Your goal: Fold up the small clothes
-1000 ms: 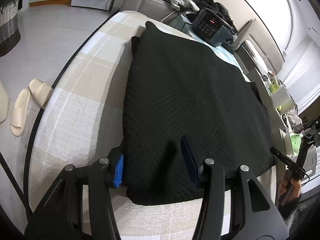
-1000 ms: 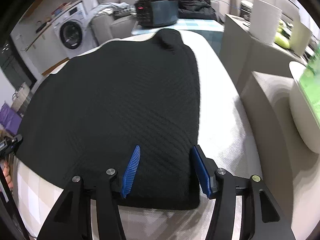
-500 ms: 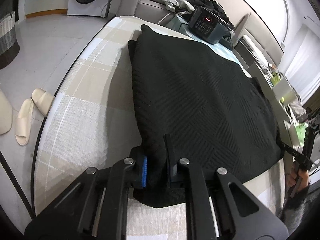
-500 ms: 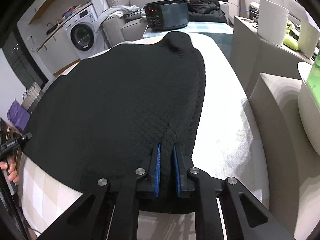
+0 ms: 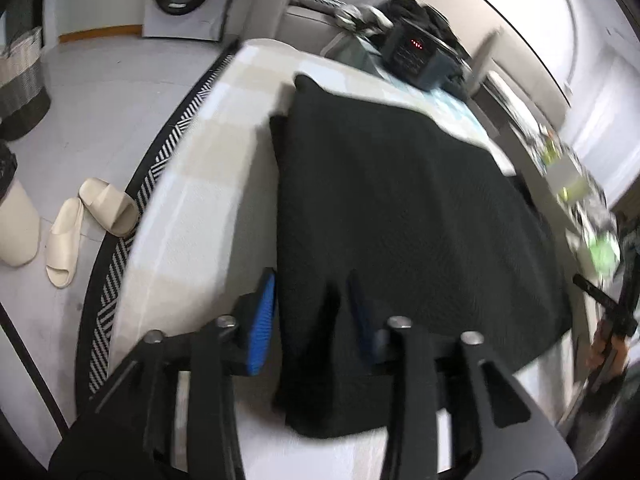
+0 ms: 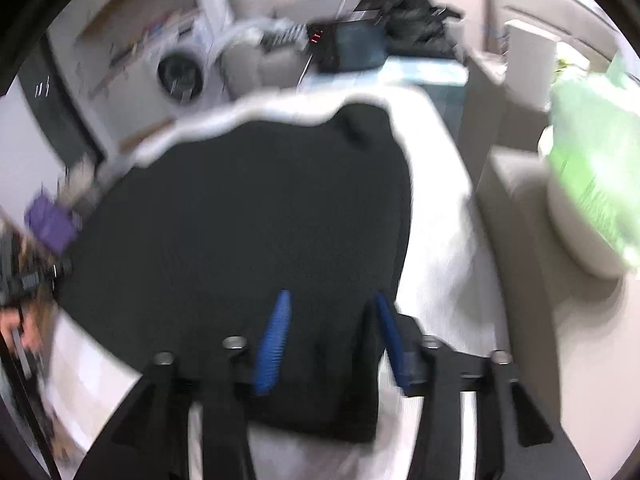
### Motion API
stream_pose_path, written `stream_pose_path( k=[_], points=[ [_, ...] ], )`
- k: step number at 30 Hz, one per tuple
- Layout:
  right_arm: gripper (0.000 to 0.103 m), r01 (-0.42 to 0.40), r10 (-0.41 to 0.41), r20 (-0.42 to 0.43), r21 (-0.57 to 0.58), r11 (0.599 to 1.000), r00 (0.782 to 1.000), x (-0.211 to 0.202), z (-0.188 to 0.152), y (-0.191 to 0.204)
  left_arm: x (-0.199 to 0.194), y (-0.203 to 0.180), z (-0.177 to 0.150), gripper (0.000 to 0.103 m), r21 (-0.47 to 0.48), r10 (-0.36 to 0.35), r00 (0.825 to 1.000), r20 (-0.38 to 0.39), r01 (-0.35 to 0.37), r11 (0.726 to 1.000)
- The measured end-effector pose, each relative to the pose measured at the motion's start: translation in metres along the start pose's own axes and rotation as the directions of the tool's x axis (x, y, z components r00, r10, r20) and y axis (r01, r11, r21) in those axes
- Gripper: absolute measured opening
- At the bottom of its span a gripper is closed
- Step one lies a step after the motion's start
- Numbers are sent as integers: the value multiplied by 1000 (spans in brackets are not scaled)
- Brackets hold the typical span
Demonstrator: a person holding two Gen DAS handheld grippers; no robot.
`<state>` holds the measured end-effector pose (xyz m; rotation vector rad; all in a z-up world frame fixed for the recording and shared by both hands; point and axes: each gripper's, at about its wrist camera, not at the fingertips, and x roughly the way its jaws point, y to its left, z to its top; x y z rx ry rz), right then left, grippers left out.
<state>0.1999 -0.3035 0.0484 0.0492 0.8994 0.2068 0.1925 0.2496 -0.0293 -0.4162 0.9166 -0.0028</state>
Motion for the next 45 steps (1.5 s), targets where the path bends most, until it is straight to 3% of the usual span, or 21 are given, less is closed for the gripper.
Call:
stream_pose_path(
  k=[1, 4, 6, 8, 12, 18, 21, 23, 24, 25, 26, 27, 28, 30, 34, 38, 42, 45],
  points=[
    [53, 16, -18, 36, 35, 999, 999, 3, 12, -2, 5, 0, 11, 57, -7, 8, 1000, 23, -8, 1000],
    [54, 94, -103, 89, 100, 991, 991, 24, 46, 1, 24, -6, 49, 58, -21, 69, 995, 77, -68, 997],
    [55, 92, -101, 90, 98, 991, 991, 41, 67, 9, 37, -8, 74, 59, -20, 48, 996, 76, -47, 999],
    [61, 88, -94, 73, 83, 993, 993, 61, 91, 11, 53, -13, 100, 60, -16, 47, 998, 43, -47, 999],
    [63, 99, -99, -3, 70, 993, 995, 106, 128, 1, 78, -28, 143, 60, 23, 48, 999, 17, -49, 999],
    [63, 108, -100, -79, 110, 988, 992, 138, 147, -30, 139, -30, 192, 61, 2, 68, 995, -80, -68, 998],
    [63, 83, -69, -107, 131, 988, 992, 152, 151, -43, 161, -33, 198, 53, 4, 48, 992, -117, -48, 999],
    [63, 52, -33, -126, 157, 986, 991, 156, 147, -49, 168, -35, 200, 37, 15, 70, 992, -105, -68, 998],
    [62, 50, -29, -132, 162, 986, 991, 160, 147, -51, 170, -36, 198, 20, 22, 70, 993, -100, -68, 997],
    [58, 59, -38, -133, 159, 985, 990, 163, 145, -50, 171, -36, 198, 9, 21, 58, 993, -101, -56, 998],
    [55, 72, -53, -127, 149, 986, 990, 165, 143, -49, 171, -33, 197, 6, 17, 48, 994, -99, -46, 999],
    [34, 81, -67, -112, 126, 989, 991, 166, 143, -47, 170, -32, 196, 4, 19, 46, 995, -87, -45, 999],
    [20, 79, -66, -113, 113, 990, 991, 166, 141, -44, 168, -33, 194, 3, 30, 42, 996, -79, -40, 999],
    [10, 70, -62, -95, 83, 994, 994, 164, 137, -37, 160, -30, 189, 2, 39, 36, 998, -49, -34, 999],
    [8, 42, -43, 2, 53, 998, 999, 138, 134, -22, 128, -21, 181, 2, 6, -32, 999, 40, 32, 999],
    [8, 11, -18, 88, 77, 997, 996, 116, 146, -20, 108, -20, 190, 2, 3, -42, 995, 96, 42, 999],
    [8, 16, -27, 116, 93, 996, 993, 119, 158, -20, 117, -15, 200, 2, -31, -16, 996, 89, 19, 999],
    [9, 63, -73, 87, 112, 992, 994, 138, 161, -22, 143, -5, 201, 3, -74, 34, 999, 15, -33, 997]
  ],
)
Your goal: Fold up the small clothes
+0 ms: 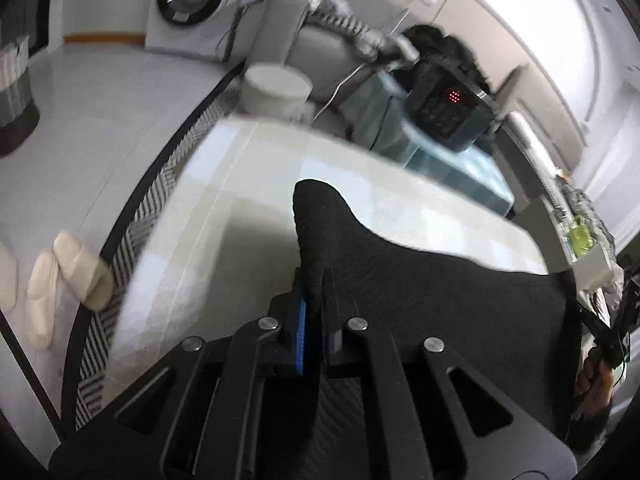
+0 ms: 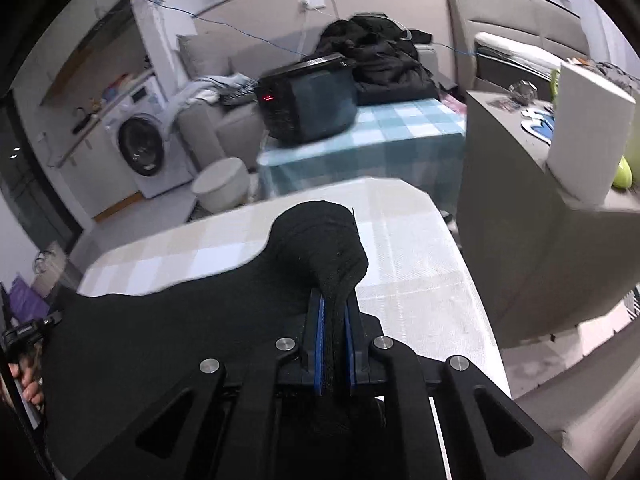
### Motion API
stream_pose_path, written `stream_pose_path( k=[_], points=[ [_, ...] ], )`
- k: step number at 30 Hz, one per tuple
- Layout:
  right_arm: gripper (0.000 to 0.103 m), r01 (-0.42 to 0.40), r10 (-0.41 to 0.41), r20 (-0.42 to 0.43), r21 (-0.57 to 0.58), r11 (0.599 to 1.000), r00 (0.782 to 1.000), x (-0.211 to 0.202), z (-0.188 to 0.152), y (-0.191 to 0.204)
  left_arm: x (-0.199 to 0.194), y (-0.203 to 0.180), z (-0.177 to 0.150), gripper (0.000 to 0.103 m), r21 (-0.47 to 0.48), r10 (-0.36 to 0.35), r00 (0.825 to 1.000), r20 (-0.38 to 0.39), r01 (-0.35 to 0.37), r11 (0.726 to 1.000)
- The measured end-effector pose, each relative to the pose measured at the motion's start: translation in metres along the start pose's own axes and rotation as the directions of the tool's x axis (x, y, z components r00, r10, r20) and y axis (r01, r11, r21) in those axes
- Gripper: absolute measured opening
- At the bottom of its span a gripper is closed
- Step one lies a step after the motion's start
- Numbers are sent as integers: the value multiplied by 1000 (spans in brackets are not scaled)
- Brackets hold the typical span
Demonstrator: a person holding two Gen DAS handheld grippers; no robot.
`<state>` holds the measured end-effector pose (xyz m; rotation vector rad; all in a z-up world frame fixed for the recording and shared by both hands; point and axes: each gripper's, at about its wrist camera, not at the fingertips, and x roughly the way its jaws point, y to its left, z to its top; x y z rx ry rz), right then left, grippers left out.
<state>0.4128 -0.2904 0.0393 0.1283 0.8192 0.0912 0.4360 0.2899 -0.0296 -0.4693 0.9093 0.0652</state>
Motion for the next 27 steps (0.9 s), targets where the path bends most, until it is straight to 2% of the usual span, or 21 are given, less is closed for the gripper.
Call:
stream_pose_path(
  k=[2, 4, 7, 10, 12, 13, 18, 20, 23, 25, 27],
  points=[
    [17, 46, -45, -69, 4, 999, 997, 15, -4, -2, 7, 3, -4, 8, -2, 46, 998, -44, -46, 999],
    [34, 81, -81, -114, 0, 997, 990, 17, -11, -3, 3, 4, -12, 20, 19, 64, 997, -41, -63, 998],
    [37, 103, -105, -98, -32, 994, 990, -8, -27, -1, -26, 7, -30, 34, 26, 80, 997, 13, -80, 996],
    [41, 78, -82, -66, -63, 995, 994, -46, -54, 8, -59, 8, -54, 38, 22, 82, 995, 62, -84, 996],
    [43, 24, -31, -58, -104, 994, 998, -71, -77, 22, -85, 2, -80, 40, 34, 64, 993, 96, -67, 997],
    [44, -6, -4, -70, -135, 991, 998, -79, -89, 33, -91, -4, -92, 44, 54, 58, 994, 94, -64, 997],
    [46, -129, 85, -160, -287, 949, 983, -94, -150, 88, -113, -38, -167, 46, 188, 23, 999, 46, -31, 982],
    [46, -146, 88, -184, -328, 933, 979, -92, -169, 102, -117, -47, -185, 50, 197, 8, 999, 39, -16, 980],
    [46, -138, 61, -202, -390, 910, 978, -91, -191, 120, -123, -61, -212, 55, 269, -37, 999, 24, 29, 963],
    [57, -127, 57, -178, -414, 901, 982, -95, -200, 121, -122, -67, -227, 67, 269, -46, 999, 6, 43, 962],
    [69, -80, 18, -146, -429, 900, 989, -98, -205, 113, -117, -66, -235, 67, 264, -60, 998, -28, 65, 962]
  ],
)
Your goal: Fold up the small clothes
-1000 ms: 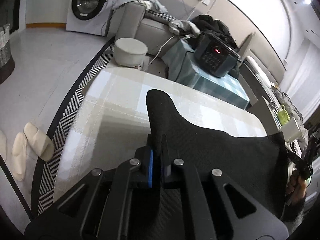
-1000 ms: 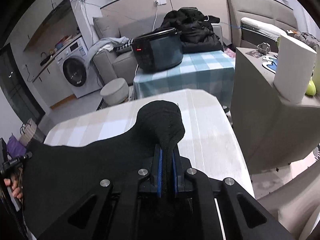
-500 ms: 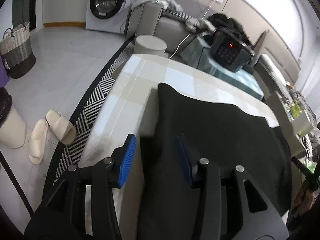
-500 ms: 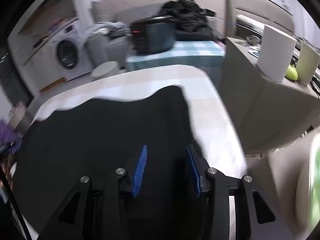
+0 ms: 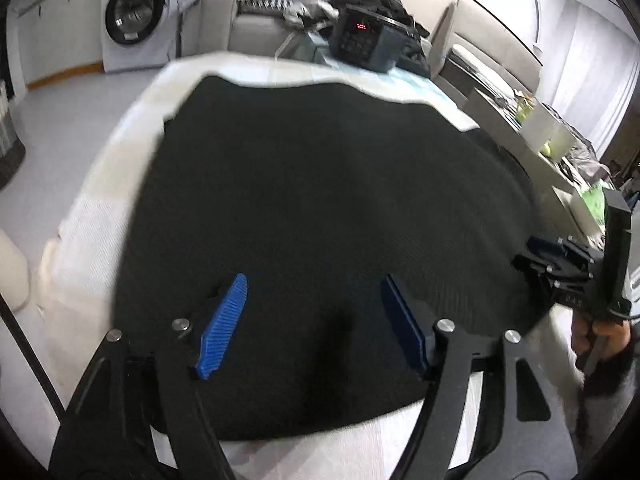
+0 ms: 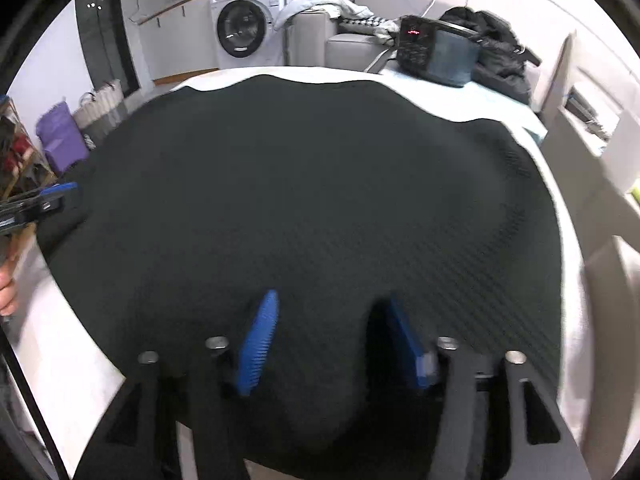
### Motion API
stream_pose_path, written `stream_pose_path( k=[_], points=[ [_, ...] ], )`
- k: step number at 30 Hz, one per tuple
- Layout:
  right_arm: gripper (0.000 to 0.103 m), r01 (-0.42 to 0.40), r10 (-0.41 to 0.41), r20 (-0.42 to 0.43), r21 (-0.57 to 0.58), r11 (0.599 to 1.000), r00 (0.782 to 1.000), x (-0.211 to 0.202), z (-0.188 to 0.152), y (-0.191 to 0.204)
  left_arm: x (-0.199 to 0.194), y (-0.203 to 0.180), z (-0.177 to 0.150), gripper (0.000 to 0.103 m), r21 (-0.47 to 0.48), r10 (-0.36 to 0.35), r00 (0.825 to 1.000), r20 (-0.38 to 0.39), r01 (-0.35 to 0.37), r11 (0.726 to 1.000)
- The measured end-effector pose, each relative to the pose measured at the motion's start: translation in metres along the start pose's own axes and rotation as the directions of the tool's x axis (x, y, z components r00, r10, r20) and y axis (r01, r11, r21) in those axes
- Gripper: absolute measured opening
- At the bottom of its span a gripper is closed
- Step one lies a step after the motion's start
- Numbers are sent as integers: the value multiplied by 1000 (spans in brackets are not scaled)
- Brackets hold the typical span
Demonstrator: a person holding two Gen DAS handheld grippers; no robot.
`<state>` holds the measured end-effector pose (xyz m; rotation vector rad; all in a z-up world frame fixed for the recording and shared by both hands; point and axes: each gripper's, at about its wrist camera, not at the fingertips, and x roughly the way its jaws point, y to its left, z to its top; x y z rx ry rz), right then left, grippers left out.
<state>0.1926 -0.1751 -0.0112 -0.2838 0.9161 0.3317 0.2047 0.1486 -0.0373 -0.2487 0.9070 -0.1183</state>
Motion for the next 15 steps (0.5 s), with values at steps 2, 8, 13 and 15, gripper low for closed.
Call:
stream_pose_path(
  k=[2, 8, 13, 15],
  points=[
    [70, 54, -54, 8, 4, 999, 999, -7, -10, -10, -1, 1, -11, 67, 23, 25, 1000, -4, -25, 999],
    [70, 201, -202, -8, 99, 975, 979, -25, -41, -54, -14, 1, -31, 67, 61, 42, 999, -3, -42, 997],
    [70, 179, -184, 59, 78, 981, 981, -54, -43, -31, -25, -17, -27, 67, 80, 70, 997, 12, -71, 994],
    [70, 113, -117, 80, 50, 992, 990, -59, -36, -8, -28, -38, -28, 67, 110, 41, 999, 30, -44, 993]
  ],
)
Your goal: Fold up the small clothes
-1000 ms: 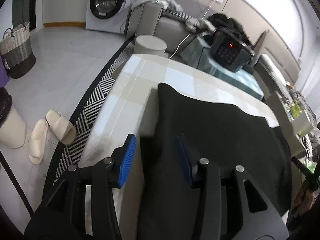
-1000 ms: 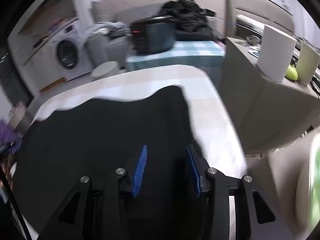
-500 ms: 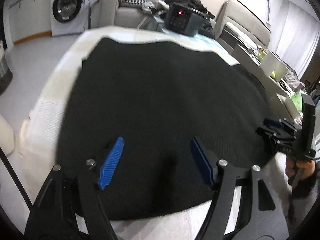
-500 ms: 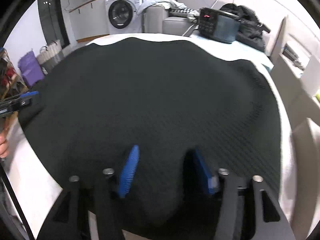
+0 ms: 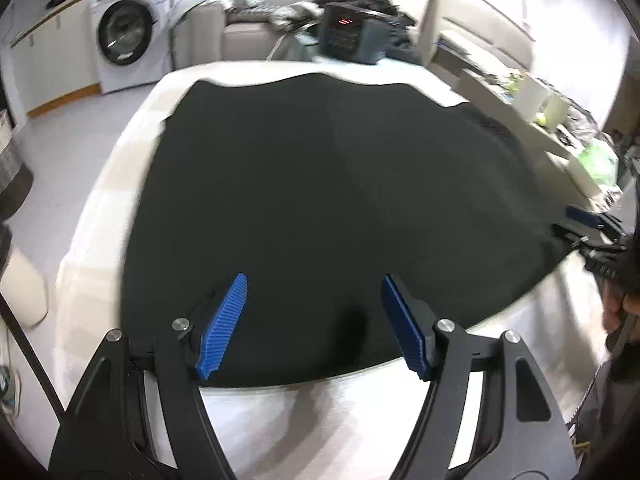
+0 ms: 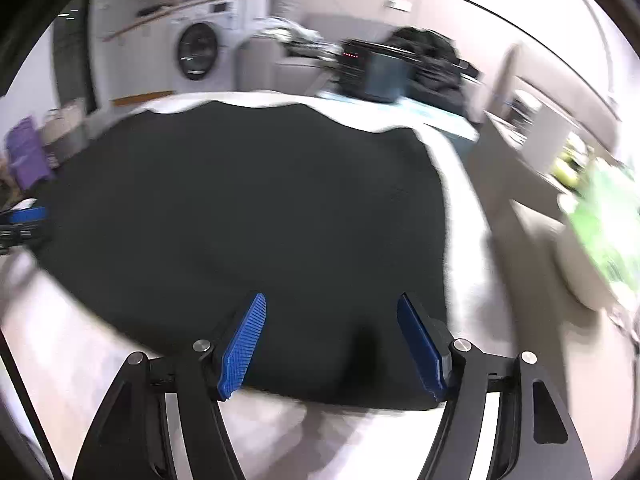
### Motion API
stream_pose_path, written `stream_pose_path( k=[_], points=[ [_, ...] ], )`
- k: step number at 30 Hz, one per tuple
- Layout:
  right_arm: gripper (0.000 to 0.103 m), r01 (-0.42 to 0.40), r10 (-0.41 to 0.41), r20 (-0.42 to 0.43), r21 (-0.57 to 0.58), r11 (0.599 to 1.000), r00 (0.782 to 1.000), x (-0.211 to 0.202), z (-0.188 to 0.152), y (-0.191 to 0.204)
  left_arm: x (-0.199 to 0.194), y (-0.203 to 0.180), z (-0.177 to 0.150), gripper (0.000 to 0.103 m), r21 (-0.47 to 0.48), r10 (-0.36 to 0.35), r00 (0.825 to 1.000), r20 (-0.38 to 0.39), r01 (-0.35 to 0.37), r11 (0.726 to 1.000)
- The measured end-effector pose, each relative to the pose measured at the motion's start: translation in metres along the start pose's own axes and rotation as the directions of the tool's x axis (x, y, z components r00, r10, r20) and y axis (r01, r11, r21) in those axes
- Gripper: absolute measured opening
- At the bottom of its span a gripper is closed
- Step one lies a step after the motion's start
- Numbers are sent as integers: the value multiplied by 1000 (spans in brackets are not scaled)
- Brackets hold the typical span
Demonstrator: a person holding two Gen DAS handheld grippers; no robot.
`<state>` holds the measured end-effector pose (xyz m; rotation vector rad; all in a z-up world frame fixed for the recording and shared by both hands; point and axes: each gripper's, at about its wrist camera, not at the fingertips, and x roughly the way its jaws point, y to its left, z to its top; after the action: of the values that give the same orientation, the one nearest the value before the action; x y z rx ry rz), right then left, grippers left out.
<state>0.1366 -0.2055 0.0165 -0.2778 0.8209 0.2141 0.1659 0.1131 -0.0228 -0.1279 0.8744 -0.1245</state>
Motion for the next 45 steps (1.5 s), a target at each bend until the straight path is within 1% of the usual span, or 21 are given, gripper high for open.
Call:
stream_pose_path(
  k=[2, 4, 6, 7, 8, 10, 13, 15, 16, 17, 20, 23, 27, 29, 32, 34, 37, 39, 40, 43, 45],
  points=[
    [70, -82, 82, -4, -10, 997, 997, 1, 6, 23, 5, -20, 3, 67, 43, -28, 1000, -1, 28, 999],
    [70, -163, 163, -22, -35, 986, 986, 10, 12, 50, 13, -35, 3, 67, 60, -63, 998, -18, 64, 996],
    [70, -192, 190, -45, -52, 980, 981, 22, 17, 70, 27, -46, 1, 67, 68, -80, 995, -62, 84, 994],
    [70, -188, 184, -55, -67, 980, 981, 29, 16, 80, 31, -49, -2, 67, 77, -61, 995, -74, 67, 995],
    [70, -164, 159, -60, -86, 983, 985, 34, 16, 86, 30, -54, -6, 67, 117, -41, 998, -49, 47, 992],
    [70, -130, 123, -64, -122, 984, 990, 43, 17, 89, 27, -58, -13, 67, 166, -28, 998, -51, 36, 985],
    [71, -101, 94, -67, -113, 989, 993, 38, 10, 77, 20, -50, -20, 67, 171, -21, 999, -41, 27, 985],
    [73, -60, 54, -69, -85, 995, 996, 34, 4, 55, 15, -38, -23, 67, 153, 4, 999, -36, 2, 988],
    [77, -66, 61, -70, -67, 996, 996, 32, 1, 41, 12, -32, -25, 67, 139, 13, 999, -34, -8, 990],
    [77, -91, 88, -71, -39, 995, 994, 29, -2, 28, 8, -22, -27, 67, 117, 19, 999, -30, -15, 993],
    [77, -30, 30, -69, -7, 1000, 997, 21, -12, -4, -5, 3, -34, 67, 55, 35, 999, -18, -34, 998],
    [77, -2, 4, -61, 28, 1000, 998, 8, -25, -20, -15, 24, -39, 67, 2, 8, 1000, -8, -8, 1000],
    [77, 27, -24, -70, 50, 998, 997, -2, -29, -31, -25, 28, -42, 67, 8, 16, 1000, -14, -16, 1000],
    [77, 37, -33, -55, 58, 998, 998, -7, -25, -31, -29, 28, -40, 67, 0, 12, 1000, -16, -12, 1000],
    [77, -6, 7, -6, 65, 998, 1000, -16, -15, -22, -26, 26, -27, 67, -18, -2, 1000, 1, 2, 1000],
    [77, -28, 28, 6, 81, 996, 1000, -7, -1, -12, -18, 24, -13, 67, -32, 8, 1000, 11, -8, 999],
    [77, -47, 48, -6, 85, 995, 999, 16, 18, 6, 0, 21, 6, 67, -49, 11, 1000, 17, -10, 999],
    [77, -39, 41, -26, 69, 997, 999, 31, 26, 16, 17, 21, 16, 67, -59, 23, 1000, -13, -24, 998],
    [77, -37, 39, -32, 46, 998, 999, 35, 27, 22, 22, 23, 17, 67, -65, 31, 999, -33, -33, 997],
    [77, -5, 3, -70, -31, 999, 998, 52, 29, 33, 26, 24, 19, 67, -44, 25, 999, -27, -26, 999],
    [77, -18, 17, -60, -25, 1000, 998, 49, 27, 26, 21, 29, 13, 67, -36, 31, 999, -24, -32, 999]
  ],
)
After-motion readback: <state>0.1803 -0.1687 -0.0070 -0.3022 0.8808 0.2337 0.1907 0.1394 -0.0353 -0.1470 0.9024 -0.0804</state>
